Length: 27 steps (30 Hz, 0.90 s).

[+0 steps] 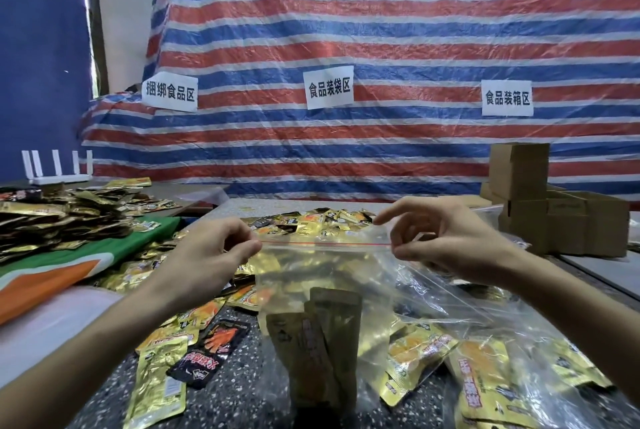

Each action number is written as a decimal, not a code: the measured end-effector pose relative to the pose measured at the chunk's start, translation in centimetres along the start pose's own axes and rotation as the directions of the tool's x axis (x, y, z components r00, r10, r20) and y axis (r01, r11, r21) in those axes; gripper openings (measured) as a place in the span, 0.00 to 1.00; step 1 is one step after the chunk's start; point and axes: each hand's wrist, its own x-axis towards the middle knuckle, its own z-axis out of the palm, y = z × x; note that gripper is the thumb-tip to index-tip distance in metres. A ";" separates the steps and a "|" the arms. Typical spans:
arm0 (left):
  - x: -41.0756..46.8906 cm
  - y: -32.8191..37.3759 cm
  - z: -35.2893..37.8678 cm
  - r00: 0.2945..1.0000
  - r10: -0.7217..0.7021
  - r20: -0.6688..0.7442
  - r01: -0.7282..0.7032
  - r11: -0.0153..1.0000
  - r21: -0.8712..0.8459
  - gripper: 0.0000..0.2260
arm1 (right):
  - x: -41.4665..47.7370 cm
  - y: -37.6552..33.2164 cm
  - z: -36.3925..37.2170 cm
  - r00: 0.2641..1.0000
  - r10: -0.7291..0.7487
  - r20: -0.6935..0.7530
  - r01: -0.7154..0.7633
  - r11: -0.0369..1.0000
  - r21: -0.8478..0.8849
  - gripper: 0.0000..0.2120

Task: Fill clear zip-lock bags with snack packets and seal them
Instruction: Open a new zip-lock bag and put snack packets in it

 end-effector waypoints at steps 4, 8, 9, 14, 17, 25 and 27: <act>0.1 0.1 0.6 0.998 0.034 -0.058 -0.032 0.999 0.020 0.06 | 0.4 0.3 0.2 1.000 0.027 -0.001 -0.027 0.996 -0.089 0.16; -0.5 0.6 0.9 0.994 0.082 -0.074 -0.086 0.995 -0.047 0.05 | 1.0 -0.6 1.0 0.996 0.072 0.049 -0.057 0.964 -0.259 0.27; -0.7 0.8 1.1 0.993 0.096 -0.070 -0.100 0.994 -0.053 0.05 | 1.3 -1.0 1.6 0.997 0.054 0.055 -0.033 0.945 -0.326 0.33; -1.2 1.7 1.8 0.979 0.174 -0.103 -0.175 0.985 -0.003 0.07 | 4.1 -4.7 5.8 0.983 -0.068 0.172 0.136 0.896 -0.423 0.29; -1.5 1.9 1.7 0.975 0.193 -0.110 -0.191 0.981 0.026 0.08 | 5.2 -6.1 8.0 0.980 -0.126 0.152 0.183 0.867 -0.464 0.13; -1.8 1.2 1.0 0.980 0.157 -0.124 -0.161 0.987 -0.028 0.06 | 5.7 -6.9 9.5 0.986 -0.131 0.101 0.164 0.859 -0.484 0.06; -1.9 1.1 1.0 0.978 0.167 -0.125 -0.173 0.984 -0.041 0.06 | 5.7 -7.0 9.7 0.985 -0.141 0.094 0.170 0.846 -0.505 0.05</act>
